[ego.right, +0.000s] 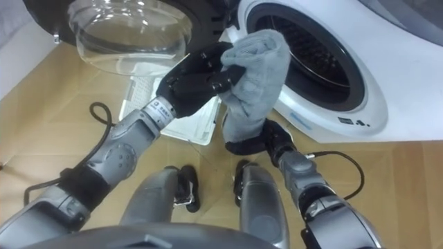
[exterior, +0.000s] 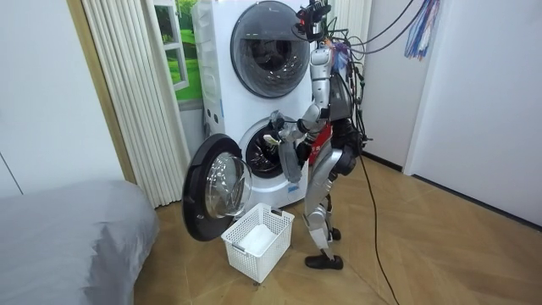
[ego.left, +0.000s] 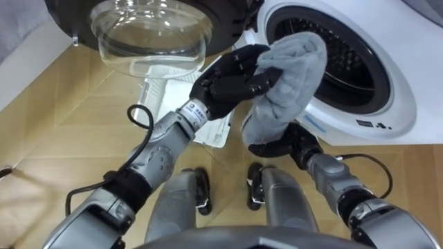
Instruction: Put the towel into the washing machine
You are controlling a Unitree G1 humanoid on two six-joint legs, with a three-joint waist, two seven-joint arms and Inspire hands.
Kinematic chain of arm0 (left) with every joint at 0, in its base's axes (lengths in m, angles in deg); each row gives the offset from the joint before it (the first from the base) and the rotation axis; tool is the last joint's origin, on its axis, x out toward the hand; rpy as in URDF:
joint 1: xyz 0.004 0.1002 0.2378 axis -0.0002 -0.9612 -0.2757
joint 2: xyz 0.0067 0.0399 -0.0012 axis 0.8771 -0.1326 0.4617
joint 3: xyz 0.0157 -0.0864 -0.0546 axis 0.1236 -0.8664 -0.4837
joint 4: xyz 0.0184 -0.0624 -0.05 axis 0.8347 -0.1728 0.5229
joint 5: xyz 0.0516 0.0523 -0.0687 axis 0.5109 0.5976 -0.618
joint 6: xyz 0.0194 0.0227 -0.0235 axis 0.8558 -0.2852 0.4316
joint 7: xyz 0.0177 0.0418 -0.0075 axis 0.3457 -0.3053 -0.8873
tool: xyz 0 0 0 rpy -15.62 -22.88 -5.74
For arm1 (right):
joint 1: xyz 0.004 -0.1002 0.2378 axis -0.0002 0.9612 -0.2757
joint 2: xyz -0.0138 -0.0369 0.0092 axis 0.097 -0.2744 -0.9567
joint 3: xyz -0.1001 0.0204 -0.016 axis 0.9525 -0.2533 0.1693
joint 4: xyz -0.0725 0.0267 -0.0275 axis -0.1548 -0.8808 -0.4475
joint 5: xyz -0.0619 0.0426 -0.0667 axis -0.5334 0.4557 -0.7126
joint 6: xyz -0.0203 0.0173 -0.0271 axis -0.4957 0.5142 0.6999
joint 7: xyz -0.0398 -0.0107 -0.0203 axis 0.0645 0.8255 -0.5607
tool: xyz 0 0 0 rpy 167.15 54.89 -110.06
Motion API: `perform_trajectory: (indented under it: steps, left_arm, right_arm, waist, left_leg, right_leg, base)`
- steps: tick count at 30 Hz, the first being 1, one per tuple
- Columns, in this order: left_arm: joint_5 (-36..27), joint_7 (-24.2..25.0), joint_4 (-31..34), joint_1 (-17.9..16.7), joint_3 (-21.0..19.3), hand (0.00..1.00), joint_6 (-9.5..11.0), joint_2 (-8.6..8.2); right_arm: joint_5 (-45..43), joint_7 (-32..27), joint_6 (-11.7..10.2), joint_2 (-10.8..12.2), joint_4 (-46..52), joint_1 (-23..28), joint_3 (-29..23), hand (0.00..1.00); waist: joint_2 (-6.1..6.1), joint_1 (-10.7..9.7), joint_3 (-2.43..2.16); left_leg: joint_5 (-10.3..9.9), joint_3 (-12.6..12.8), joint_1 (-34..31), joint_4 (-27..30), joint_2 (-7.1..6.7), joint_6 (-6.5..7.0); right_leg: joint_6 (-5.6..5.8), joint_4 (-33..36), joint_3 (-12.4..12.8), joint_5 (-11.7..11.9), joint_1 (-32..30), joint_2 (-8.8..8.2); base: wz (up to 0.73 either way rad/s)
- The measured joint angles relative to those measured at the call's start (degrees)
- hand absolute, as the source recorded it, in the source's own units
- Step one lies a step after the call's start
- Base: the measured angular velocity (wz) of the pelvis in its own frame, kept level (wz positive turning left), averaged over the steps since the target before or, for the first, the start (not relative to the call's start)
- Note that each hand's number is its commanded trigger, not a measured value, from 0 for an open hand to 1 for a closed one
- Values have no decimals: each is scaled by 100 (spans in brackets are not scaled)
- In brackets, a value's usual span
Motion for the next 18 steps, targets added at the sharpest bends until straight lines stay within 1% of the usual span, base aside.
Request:
perform_trajectory:
  steps: [2, 5, 8, 13, 17, 18]
  left_arm:
    - [1, 55, 20, 0, 13, 100, -28, -3]
    - [2, 75, 21, 0, 19, 100, -80, -14]
    - [2, 129, 21, 0, 22, 100, -132, -15]
    - [-2, 151, 20, -41, 37, 100, -150, -15]
    - [0, 180, -10, -122, 48, 100, -154, -11]
    - [0, 215, -26, -156, 50, 16, -155, -9]
  right_arm:
    - [0, 3, 63, 52, 1, 10, -5, 100]
    - [14, 3, 131, 65, 1, 14, 8, 100]
    - [-14, -1, 136, 57, 1, 32, 8, 100]
    - [-77, 11, 145, 46, 1, 58, 2, 100]
    - [-247, 12, 263, 48, 6, 46, 2, 100]
    - [-306, 11, 282, 42, 5, 47, 2, 100]
  waist:
    - [12, -5, -8]
    - [23, 3, -15]
    - [25, 10, -16]
    - [25, 8, -16]
    - [24, -1, -15]
    - [23, -1, -15]
  left_leg:
    - [8, -8, 1, 1, 6, -10]
    - [13, -7, 0, -5, 3, -12]
    - [28, -7, 6, -36, -5, -11]
    - [37, 5, 56, -113, -10, -17]
    - [46, 15, 123, -182, -18, -32]
    - [56, 16, 127, -203, -21, -42]
  right_leg:
    - [-13, -20, -4, 7, 10, 10]
    - [-16, -27, 0, 9, 10, 27]
    - [-18, -50, 5, 11, 15, 26]
    - [-13, -93, 7, 16, 41, 22]
    - [-12, -101, 11, 15, 78, 4]
    - [-13, -100, 13, 15, 77, -3]
  base:
    - [0]
    - [0]
    - [0]
    - [0]
    - [0]
    - [0]
